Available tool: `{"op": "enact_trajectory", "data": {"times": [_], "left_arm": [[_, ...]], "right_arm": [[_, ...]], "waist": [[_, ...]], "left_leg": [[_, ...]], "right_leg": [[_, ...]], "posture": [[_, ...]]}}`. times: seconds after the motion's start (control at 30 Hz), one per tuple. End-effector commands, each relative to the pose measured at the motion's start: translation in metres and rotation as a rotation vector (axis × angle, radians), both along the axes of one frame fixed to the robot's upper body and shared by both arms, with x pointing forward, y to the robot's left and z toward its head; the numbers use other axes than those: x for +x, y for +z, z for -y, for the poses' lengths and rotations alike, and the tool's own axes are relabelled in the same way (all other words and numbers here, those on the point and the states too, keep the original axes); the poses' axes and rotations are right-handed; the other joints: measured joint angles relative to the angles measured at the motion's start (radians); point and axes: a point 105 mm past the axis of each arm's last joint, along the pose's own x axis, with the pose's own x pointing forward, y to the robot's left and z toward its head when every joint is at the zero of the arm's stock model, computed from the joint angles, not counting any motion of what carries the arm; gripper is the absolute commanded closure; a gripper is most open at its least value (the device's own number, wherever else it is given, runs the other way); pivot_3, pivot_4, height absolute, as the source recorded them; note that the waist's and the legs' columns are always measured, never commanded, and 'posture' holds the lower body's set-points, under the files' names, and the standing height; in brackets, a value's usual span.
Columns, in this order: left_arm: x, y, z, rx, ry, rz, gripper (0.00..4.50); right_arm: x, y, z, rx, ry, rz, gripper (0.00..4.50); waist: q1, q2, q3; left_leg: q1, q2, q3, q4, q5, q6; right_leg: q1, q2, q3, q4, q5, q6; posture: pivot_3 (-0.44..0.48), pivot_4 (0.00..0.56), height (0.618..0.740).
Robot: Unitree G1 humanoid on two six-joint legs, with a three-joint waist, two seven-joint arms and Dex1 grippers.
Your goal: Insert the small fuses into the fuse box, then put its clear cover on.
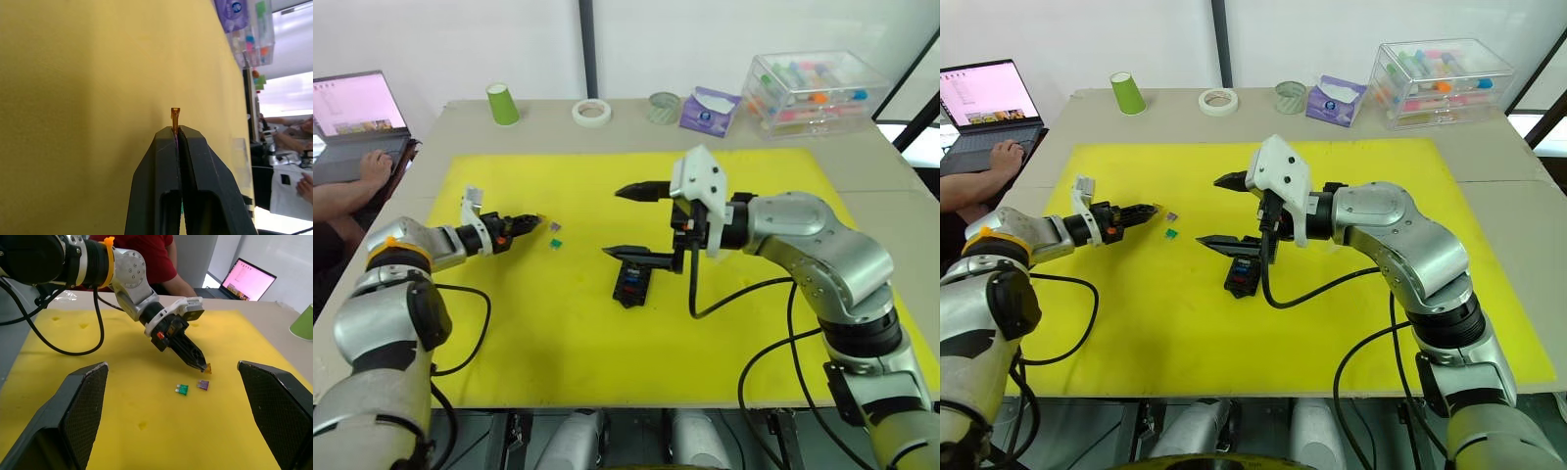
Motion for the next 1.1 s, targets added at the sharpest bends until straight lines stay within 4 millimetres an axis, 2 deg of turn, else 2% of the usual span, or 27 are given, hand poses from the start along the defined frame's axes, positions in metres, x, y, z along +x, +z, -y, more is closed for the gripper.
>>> {"op": "enact_trajectory", "data": {"times": [0.03, 0.1, 0.2, 0.33, 0.4, 0.57, 0.7, 0.8, 0.87, 1.0, 1.1], "left_arm": [[-0.005, 0.057, 0.002, -0.033, -0.108, 0.164, 4.46], [-0.014, 0.075, 0.011, -0.007, -0.199, 0.254, 4.46], [-0.026, 0.091, 0.027, 0.052, -0.286, 0.396, 4.46], [-0.061, 0.117, 0.062, 0.068, -0.422, 0.689, 4.46], [-0.074, 0.119, 0.077, 0.104, -0.449, 0.788, 4.46], [-0.108, 0.109, 0.105, 0.17, -0.625, 0.848, 4.46], [-0.112, 0.107, 0.119, 0.197, -0.64, 0.938, 4.46], [-0.114, 0.105, 0.125, 0.183, -0.645, 0.968, 4.5], [-0.115, 0.104, 0.127, 0.179, -0.653, 0.987, 4.5], [-0.112, 0.107, 0.132, 0.165, -0.647, 1.015, 4.5], [-0.11, 0.109, 0.134, 0.148, -0.639, 1.017, 4.5]], "right_arm": [[0.001, 0.015, 0.007, 0.034, -0.01, 0.039, 0.0], [0.002, 0.019, 0.01, 0.055, -0.014, 0.018, 0.0], [0.004, 0.022, 0.015, 0.084, -0.016, -0.029, 0.0], [0.004, 0.022, 0.024, 0.096, -0.01, -0.111, 0.0], [0.004, 0.022, 0.025, 0.115, -0.004, -0.159, 0.0], [0.001, 0.028, 0.029, 0.21, 0.001, -0.29, 0.0], [-0.002, 0.025, 0.033, 0.219, 0.009, -0.349, 0.0], [-0.004, 0.023, 0.035, 0.219, 0.015, -0.381, 0.64], [-0.005, 0.023, 0.036, 0.221, 0.016, -0.397, 1.29], [-0.006, 0.026, 0.034, 0.242, 0.026, -0.412, 1.29], [-0.006, 0.025, 0.034, 0.241, 0.021, -0.414, 1.86]], "waist": [[-0.004, 0.0, 0.0], [-0.007, 0.0, 0.0], [-0.015, 0.0, 0.0], [-0.017, 0.0, 0.0], [-0.015, 0.0, 0.0], [-0.015, 0.0, 0.0], [-0.006, 0.0, 0.0], [-0.003, 0.0, 0.0], [-0.003, 0.0, 0.0], [-0.004, 0.0, 0.0], [-0.003, 0.0, 0.0]], "left_leg": [[0.0, 0.0, 0.0, 0.0, 0.0, 0.0], [-0.001, 0.0, -0.001, 0.0, 0.0, 0.0], [-0.001, 0.0, -0.001, 0.0, 0.0, 0.0], [-0.001, 0.002, -0.001, -0.001, 0.0, 0.0], [-0.001, 0.002, -0.001, -0.001, 0.0, 0.0], [0.0, 0.003, 0.0, -0.001, 0.0, 0.0], [0.0, 0.003, 0.0, -0.001, 0.0, 0.0], [0.0, 0.002, 0.0, -0.001, 0.0, 0.0], [0.0, 0.002, 0.0, -0.001, 0.0, 0.0], [0.0, 0.002, 0.0, -0.001, 0.0, 0.0], [0.0, 0.002, 0.001, -0.001, 0.0, 0.0]], "right_leg": [[0.0, 0.0, 0.0, 0.0, 0.0, 0.0], [0.0, 0.0, 0.0, 0.001, 0.0, 0.0], [0.0, -0.001, 0.0, 0.0, 0.0, 0.0], [0.0, -0.001, 0.001, 0.0, 0.0, 0.0], [0.0, -0.001, 0.001, -0.002, 0.0, 0.0], [0.002, -0.001, 0.001, -0.005, 0.0, 0.0], [0.003, -0.001, 0.001, -0.006, 0.0, 0.0], [0.004, -0.001, 0.001, -0.008, 0.0, 0.0], [0.004, -0.001, 0.001, -0.008, 0.0, 0.0], [0.004, -0.001, 0.001, -0.008, 0.0, 0.0], [0.004, -0.001, 0.001, -0.008, 0.0, 0.0]], "posture": [[0.0, 0.15, 0.74], [0.0, 0.15, 0.74], [0.0, 0.15, 0.74], [0.0, 0.15, 0.74], [0.0, 0.15, 0.74], [0.0, 0.15, 0.74], [0.0, 0.15, 0.74], [0.0, 0.15, 0.74], [0.0, 0.15, 0.74], [0.0, 0.15, 0.74], [0.0, 0.15, 0.74]]}}
